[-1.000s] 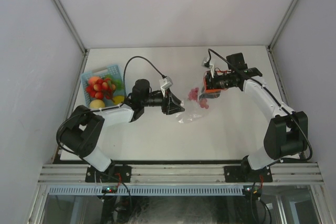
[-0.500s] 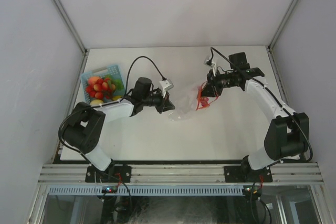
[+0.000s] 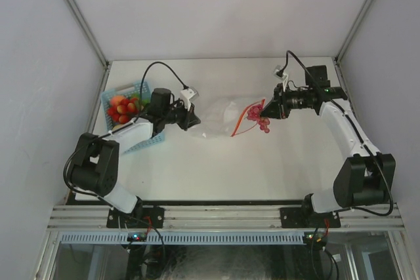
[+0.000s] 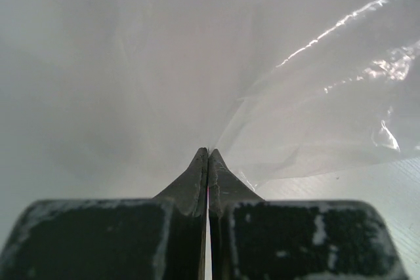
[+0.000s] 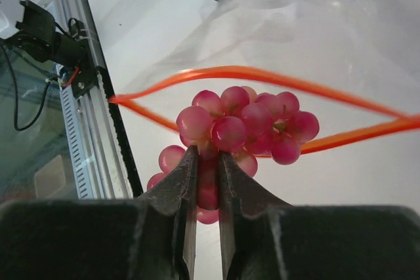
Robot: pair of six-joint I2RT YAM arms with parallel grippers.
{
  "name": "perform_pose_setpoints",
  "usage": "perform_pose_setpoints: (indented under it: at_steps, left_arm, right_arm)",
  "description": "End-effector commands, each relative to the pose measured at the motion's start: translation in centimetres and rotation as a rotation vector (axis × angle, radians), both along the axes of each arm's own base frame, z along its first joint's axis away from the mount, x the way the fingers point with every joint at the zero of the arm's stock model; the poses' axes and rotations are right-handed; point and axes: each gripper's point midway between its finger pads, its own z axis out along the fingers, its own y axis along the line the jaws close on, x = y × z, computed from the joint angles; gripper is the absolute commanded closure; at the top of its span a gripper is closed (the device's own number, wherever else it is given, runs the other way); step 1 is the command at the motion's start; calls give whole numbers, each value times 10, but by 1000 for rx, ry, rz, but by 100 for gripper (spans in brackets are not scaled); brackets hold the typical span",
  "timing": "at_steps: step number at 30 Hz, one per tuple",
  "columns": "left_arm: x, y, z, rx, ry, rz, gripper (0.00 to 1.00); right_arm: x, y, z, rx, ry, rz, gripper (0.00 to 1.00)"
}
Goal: Open the zip-top bag and remove the fake food
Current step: Pick up the fake fruit from the zipper food storage bag.
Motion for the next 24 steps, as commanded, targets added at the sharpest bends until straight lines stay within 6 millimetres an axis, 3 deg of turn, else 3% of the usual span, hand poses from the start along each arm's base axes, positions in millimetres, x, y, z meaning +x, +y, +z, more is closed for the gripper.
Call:
perform_pose_setpoints:
  at_steps: [1,10,14,18,24]
  left_arm:
    - [26,6,24,-4,-58,34,100]
    - [69,29,31,38,-62,247,99]
    - [82,41,42,45,-80,357,71]
    - [87,55,71,10,-140,479,41]
    - [80,70,120,-106,-184,590,31]
  right_arm:
    - [-25,4,38,101,-86,75,100]
    - [-33,-2,55,143,-104,67,100]
    - [-32,-1,65,156,-129,71,100]
    - [-28,0,73,160,-154,67,100]
    - [-24,10,80,161,-180,94,100]
